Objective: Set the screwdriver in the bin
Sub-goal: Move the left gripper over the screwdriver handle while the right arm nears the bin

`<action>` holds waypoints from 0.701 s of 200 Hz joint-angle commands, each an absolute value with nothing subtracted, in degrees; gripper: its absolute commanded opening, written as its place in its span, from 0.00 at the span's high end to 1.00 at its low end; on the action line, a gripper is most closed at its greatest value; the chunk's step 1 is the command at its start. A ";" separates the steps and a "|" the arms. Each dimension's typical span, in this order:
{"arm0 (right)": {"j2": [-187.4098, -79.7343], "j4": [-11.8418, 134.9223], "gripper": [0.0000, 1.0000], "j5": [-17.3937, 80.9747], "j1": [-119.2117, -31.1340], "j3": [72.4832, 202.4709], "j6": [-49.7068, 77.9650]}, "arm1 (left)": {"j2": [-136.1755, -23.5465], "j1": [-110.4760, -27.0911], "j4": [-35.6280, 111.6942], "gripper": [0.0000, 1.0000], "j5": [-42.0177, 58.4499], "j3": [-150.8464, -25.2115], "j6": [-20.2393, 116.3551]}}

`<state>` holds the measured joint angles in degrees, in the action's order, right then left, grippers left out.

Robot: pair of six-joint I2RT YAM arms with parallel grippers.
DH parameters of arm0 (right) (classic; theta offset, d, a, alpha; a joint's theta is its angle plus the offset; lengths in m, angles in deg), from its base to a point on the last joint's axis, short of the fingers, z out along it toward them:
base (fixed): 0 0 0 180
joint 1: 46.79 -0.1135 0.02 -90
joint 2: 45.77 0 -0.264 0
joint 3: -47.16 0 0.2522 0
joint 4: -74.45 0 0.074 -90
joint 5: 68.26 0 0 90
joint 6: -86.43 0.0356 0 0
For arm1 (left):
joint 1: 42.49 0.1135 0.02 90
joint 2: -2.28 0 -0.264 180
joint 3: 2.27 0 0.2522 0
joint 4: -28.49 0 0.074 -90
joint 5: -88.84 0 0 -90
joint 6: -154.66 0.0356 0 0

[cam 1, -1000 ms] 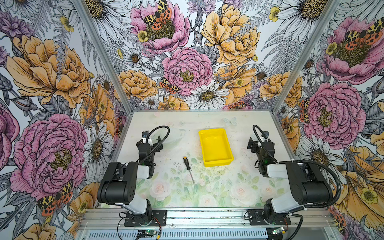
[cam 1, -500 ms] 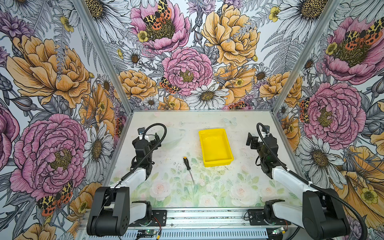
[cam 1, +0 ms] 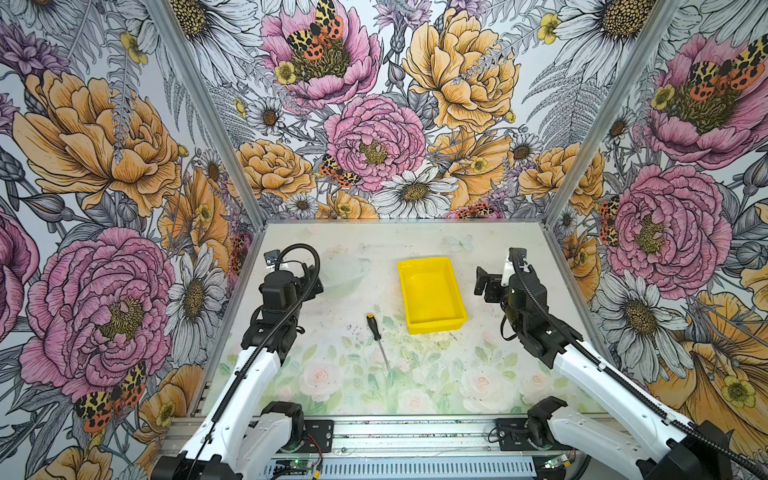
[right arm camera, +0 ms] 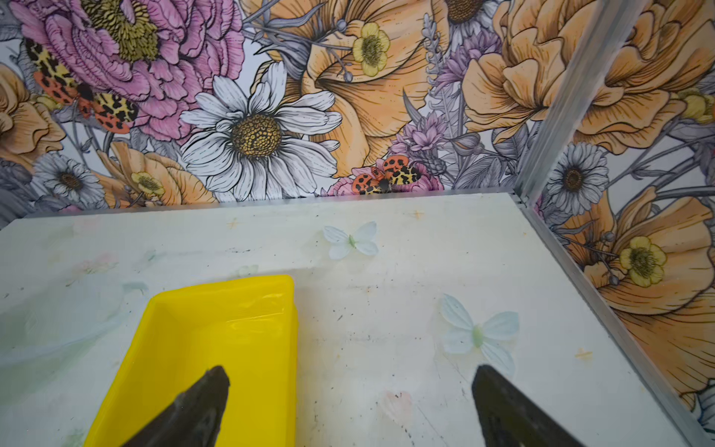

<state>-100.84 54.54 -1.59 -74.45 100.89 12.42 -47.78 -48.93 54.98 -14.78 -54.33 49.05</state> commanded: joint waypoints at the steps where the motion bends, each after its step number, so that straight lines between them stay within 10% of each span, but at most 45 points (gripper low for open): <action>1: -100.58 52.00 0.00 -1.81 -77.62 102.84 9.68 | -44.09 -49.40 63.42 0.01 -10.26 -54.67 44.21; 140: -102.80 42.68 0.00 22.51 -94.08 105.45 -2.34 | -41.71 -80.33 80.12 0.01 -22.38 -56.92 19.99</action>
